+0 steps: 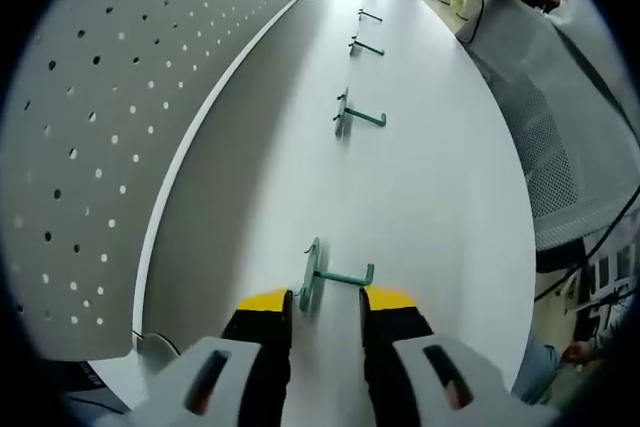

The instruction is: Insert the hook assembly into the mounting plate slot until the hook locks in place.

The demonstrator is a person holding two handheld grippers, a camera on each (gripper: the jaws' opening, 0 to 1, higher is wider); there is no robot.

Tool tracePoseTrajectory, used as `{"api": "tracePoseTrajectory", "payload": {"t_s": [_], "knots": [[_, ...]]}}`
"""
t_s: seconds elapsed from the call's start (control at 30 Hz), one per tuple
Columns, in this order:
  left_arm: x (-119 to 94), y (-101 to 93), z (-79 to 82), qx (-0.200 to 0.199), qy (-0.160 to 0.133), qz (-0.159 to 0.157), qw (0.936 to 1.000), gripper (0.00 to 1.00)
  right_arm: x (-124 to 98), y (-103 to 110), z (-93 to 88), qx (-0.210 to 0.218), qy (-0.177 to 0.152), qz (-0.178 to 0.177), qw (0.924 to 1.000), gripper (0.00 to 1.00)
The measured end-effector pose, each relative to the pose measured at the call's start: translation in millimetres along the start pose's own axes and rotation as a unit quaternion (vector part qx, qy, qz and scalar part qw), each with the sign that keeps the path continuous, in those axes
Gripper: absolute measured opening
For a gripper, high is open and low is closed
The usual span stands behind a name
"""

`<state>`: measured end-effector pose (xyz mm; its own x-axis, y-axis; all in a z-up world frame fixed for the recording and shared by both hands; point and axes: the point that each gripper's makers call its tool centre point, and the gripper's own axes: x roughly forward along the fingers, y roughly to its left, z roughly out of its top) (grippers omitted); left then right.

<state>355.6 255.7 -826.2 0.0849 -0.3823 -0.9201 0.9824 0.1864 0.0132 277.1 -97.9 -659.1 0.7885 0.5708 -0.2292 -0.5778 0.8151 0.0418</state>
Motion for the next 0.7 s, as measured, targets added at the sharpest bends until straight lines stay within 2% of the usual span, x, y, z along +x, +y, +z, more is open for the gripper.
{"api": "tracePoseTrajectory", "payload": {"t_s": [0.33,0.57,0.7], "knots": [[0.1,4.1,0.3,-0.017,0.002,0.015,0.9997,0.15,0.0,-0.4,0.3,0.0,-0.001,0.0,1.0,0.55],[1.0,6.8,-0.8,-0.016,0.007,0.028,0.9995,0.05,-0.4,-0.4,0.9,0.001,-0.002,-0.001,1.0,0.55],[1.1,7.9,-0.3,-0.011,0.013,0.034,0.9993,0.04,-0.7,-1.0,1.0,0.001,-0.002,-0.002,1.0,0.55]]}}
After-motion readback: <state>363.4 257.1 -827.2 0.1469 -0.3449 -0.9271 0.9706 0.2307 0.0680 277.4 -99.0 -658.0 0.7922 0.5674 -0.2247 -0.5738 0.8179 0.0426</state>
